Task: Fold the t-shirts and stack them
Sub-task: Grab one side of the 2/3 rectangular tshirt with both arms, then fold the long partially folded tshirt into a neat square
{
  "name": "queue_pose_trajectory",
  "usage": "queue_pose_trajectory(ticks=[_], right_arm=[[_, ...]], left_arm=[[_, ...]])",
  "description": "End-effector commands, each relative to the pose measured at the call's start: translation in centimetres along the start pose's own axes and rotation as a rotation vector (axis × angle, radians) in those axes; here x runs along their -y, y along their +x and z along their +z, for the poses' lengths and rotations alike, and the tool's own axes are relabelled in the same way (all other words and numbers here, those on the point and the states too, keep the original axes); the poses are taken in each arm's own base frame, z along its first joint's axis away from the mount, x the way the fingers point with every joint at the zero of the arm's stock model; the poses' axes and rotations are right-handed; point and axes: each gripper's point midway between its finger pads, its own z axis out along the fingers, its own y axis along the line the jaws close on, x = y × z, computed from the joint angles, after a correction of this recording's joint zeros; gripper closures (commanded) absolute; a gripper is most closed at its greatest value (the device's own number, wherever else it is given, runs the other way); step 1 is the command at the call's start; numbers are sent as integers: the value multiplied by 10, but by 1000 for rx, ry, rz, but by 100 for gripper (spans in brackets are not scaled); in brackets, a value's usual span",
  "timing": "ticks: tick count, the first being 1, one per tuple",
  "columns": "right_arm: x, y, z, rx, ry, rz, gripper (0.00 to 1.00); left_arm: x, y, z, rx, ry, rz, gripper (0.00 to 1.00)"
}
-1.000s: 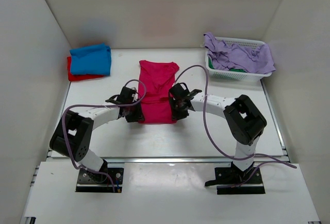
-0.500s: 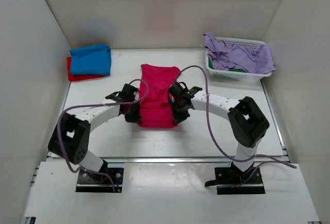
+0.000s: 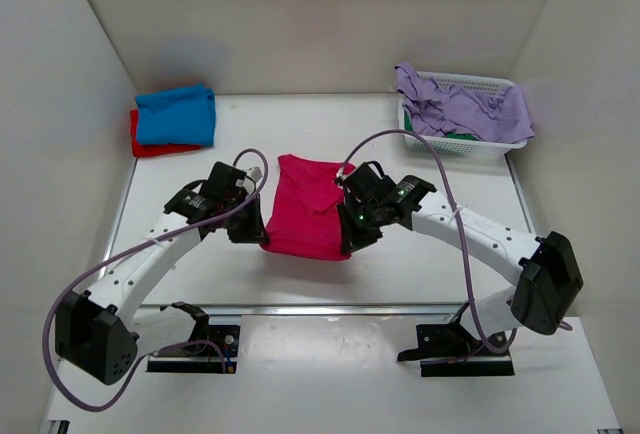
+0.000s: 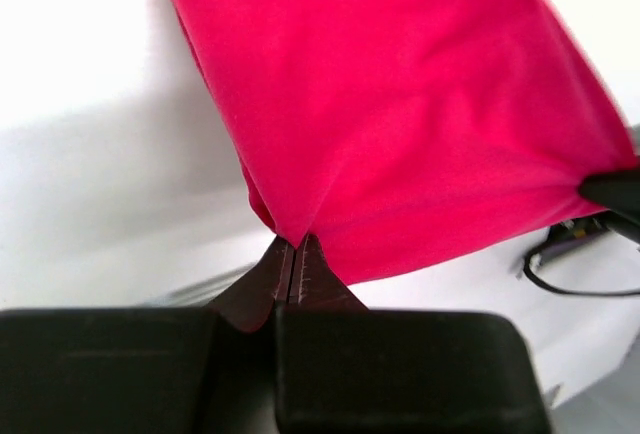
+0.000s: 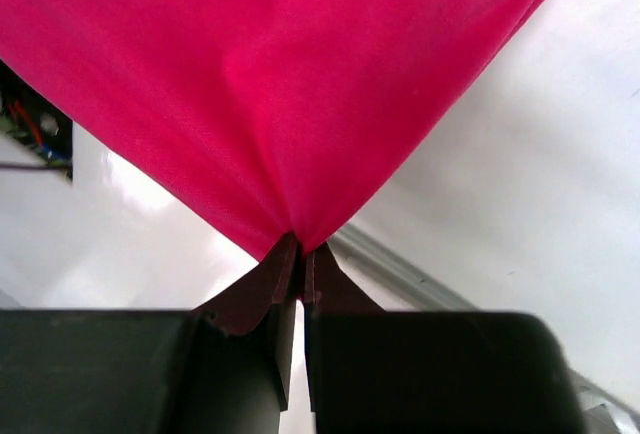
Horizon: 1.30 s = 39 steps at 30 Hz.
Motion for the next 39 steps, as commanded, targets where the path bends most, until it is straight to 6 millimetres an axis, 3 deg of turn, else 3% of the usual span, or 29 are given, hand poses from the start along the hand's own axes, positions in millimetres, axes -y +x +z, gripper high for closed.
queue_pose_trajectory(ticks=[1, 6, 13, 24, 35, 39], right_arm=[[-3, 21, -16, -30, -15, 24, 100], [-12, 20, -36, -13, -56, 33, 100], [-2, 6, -49, 21, -38, 61, 100], [34, -31, -43, -9, -24, 92, 100], [66, -102, -35, -2, 11, 76, 100], [75, -125, -26, 7, 11, 77, 99]], left_arm=[[1, 11, -19, 8, 19, -12, 100], [10, 2, -36, 40, 49, -20, 100], [20, -15, -43, 50, 81, -33, 100], [20, -59, -20, 15, 94, -44, 100], [13, -121, 6, -2, 94, -74, 98], [7, -132, 19, -17, 100, -86, 97]])
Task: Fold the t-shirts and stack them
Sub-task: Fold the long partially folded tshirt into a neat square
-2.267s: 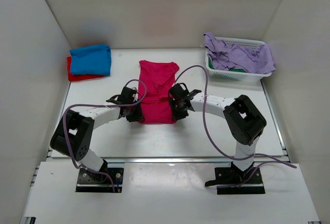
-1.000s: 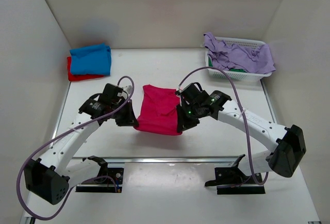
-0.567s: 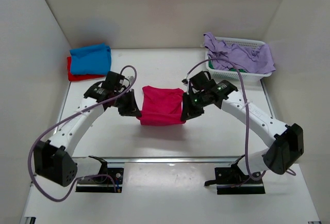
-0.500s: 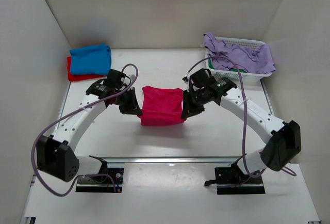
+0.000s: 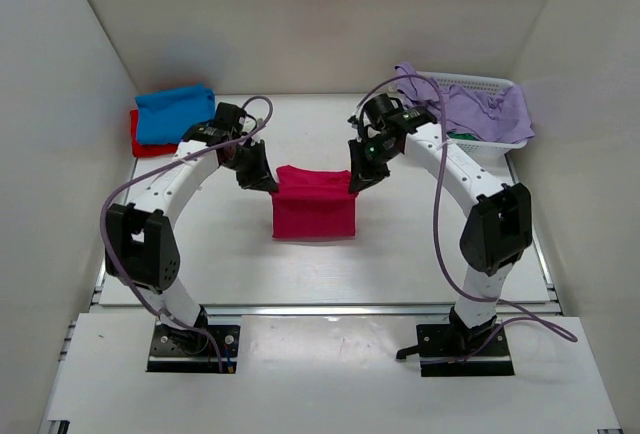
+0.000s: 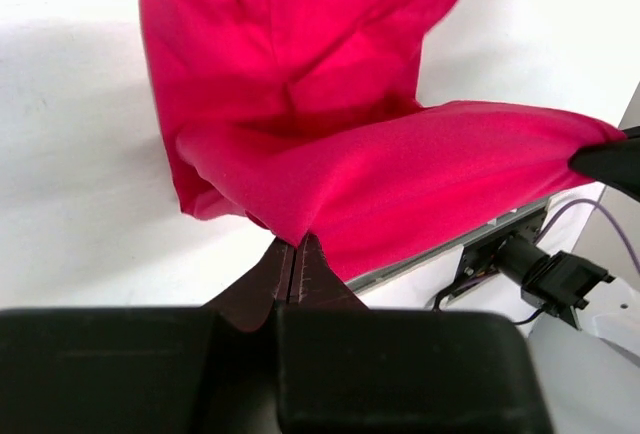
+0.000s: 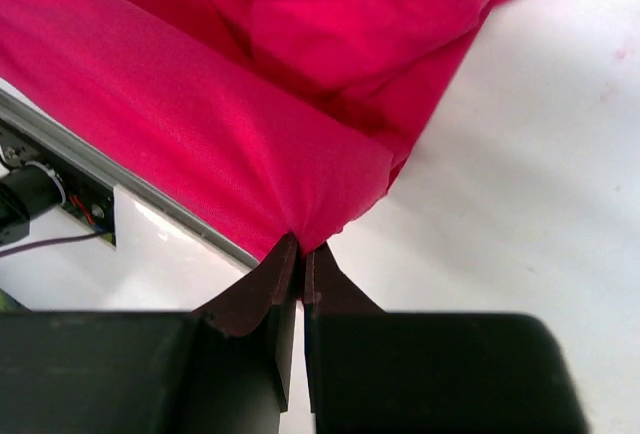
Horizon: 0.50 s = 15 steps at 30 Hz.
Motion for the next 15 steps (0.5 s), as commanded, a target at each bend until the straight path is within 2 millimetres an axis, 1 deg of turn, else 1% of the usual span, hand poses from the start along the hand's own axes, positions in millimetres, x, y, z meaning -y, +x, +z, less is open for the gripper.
queue_pose_trajectory(ticks=[1, 3, 4, 7, 9, 10, 11, 12, 13, 14, 15], right_arm=[[13, -14, -5, -2, 32, -18, 100], [19, -22, 4, -3, 47, -13, 100], [21, -33, 2, 21, 51, -13, 100], [33, -41, 14, 7, 67, 9, 100], [33, -48, 13, 21, 61, 16, 100], [38, -49, 19, 9, 57, 21, 100], [43, -50, 22, -1, 65, 31, 100], [46, -56, 24, 12, 70, 31, 100], [52, -57, 28, 4, 79, 36, 100], [53, -57, 28, 4, 87, 32, 100], [57, -62, 31, 11, 85, 40, 100]], left_arm=[[-6, -22, -2, 37, 5, 18, 96], [-6, -28, 5, 33, 11, 16, 96], [-8, -33, 10, 28, 0, 12, 95], [-9, -42, 20, 24, 6, 17, 95], [-10, -51, 27, 19, 3, 15, 95], [-10, -54, 27, 22, 2, 16, 96], [-10, -59, 31, 22, 5, 20, 95], [-12, -66, 34, 27, 5, 13, 94], [-13, -67, 40, 18, -1, 19, 95], [-14, -69, 41, 17, -1, 9, 95], [-13, -76, 42, 31, 4, 16, 95]])
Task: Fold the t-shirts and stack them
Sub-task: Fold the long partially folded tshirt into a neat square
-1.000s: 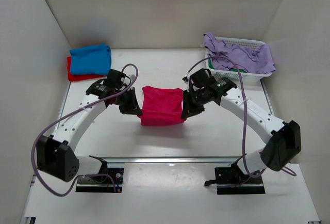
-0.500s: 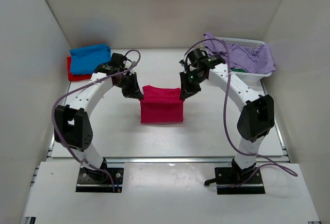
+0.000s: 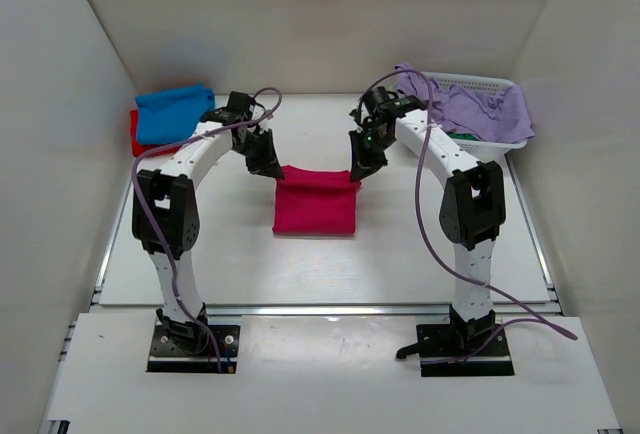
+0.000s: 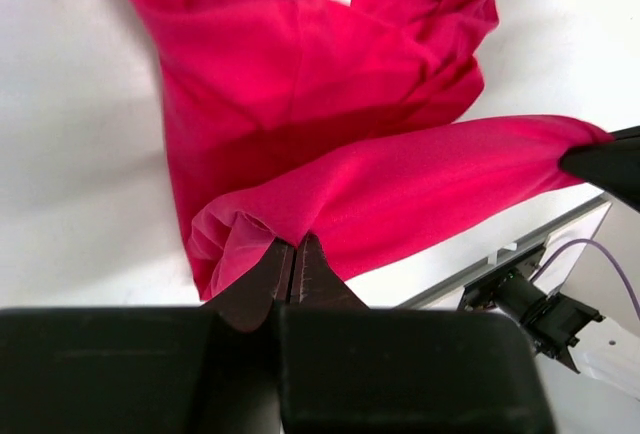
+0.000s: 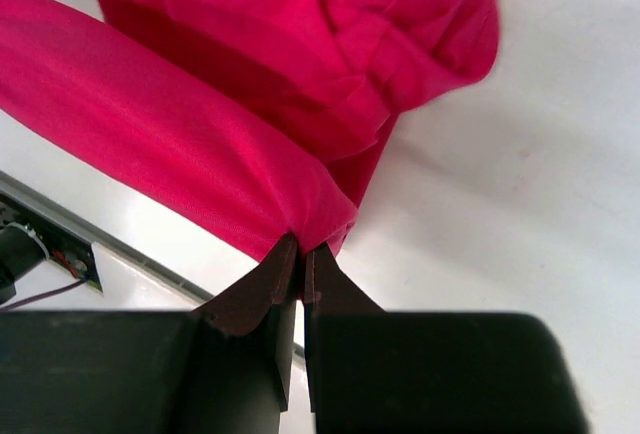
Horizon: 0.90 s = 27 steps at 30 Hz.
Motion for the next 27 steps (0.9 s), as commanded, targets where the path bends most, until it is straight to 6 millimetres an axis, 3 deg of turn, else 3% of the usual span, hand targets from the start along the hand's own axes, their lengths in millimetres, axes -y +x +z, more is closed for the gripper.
queue_pose_trajectory(ticks=[1, 14, 18, 19, 21, 23, 24, 27], right_arm=[[17, -16, -3, 33, 42, -8, 100], [44, -64, 38, 67, 114, -14, 100], [48, -79, 54, 103, 153, -14, 100], [52, -83, 58, 123, 189, -17, 98], [54, -90, 62, 156, 217, -24, 86], [48, -100, 59, 211, 224, -40, 80], [46, -106, 56, 243, 219, -52, 78], [42, -127, 44, 339, 205, -40, 76]], left_arm=[[-2, -28, -7, 62, 10, 24, 94], [-27, -54, 29, 84, -41, -5, 92], [-32, -66, 40, 137, -26, -21, 87], [-32, -68, 42, 152, -20, -30, 76], [-34, -75, 45, 183, -10, -42, 68], [-36, -87, 43, 233, 4, -57, 63], [-35, -85, 45, 230, 12, -74, 62], [-35, -103, 36, 314, 39, -102, 61]])
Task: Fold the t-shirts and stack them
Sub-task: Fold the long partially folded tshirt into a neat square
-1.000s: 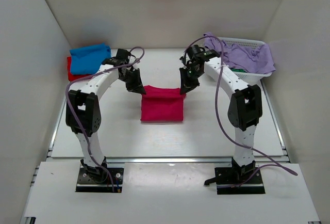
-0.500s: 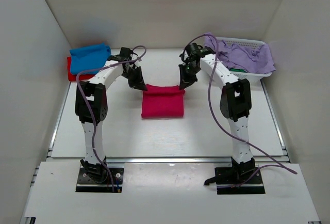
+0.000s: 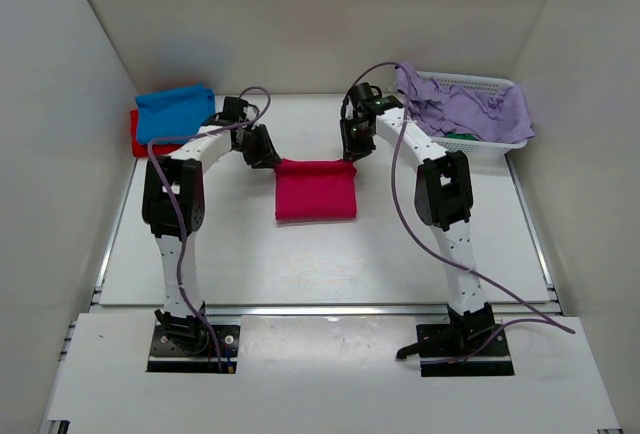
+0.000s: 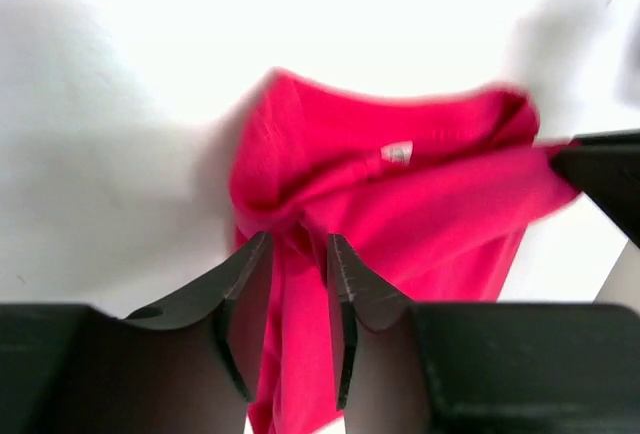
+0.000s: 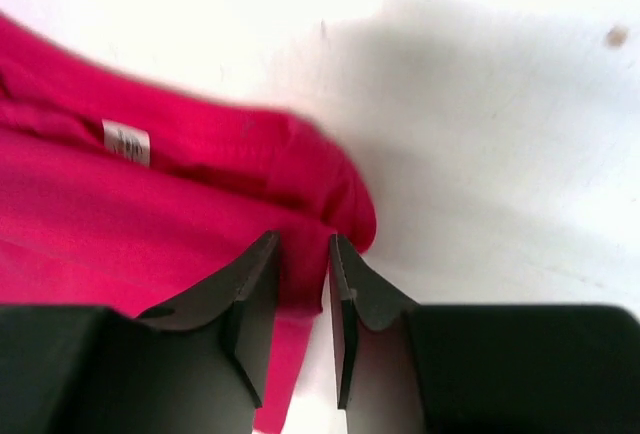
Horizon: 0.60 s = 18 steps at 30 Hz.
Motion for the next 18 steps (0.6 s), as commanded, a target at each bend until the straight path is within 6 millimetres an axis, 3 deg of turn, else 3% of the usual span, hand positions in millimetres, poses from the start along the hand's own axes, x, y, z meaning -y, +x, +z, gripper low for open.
queue_pose_trajectory(ticks=[1, 2, 5, 7, 11, 14, 18], right_arm=[[-6, -53, -31, 230, 1, 7, 75], [-7, -56, -32, 245, -4, 17, 71], [-9, -73, -48, 339, -44, 25, 62], [-7, -76, -56, 377, -52, 26, 58], [2, -74, -72, 417, -2, -35, 53], [-2, -67, -81, 428, -24, -69, 55], [-13, -46, -84, 412, -86, -79, 63]], left_arm=[[17, -44, -25, 196, 63, -26, 60], [22, -55, -29, 244, 85, -20, 59], [26, -62, -44, 308, 121, -20, 54], [28, -59, -50, 298, 123, 3, 54], [21, -38, -59, 265, 82, 78, 54], [36, -23, -74, 295, 173, 134, 53], [52, 15, -70, 182, 239, 153, 53]])
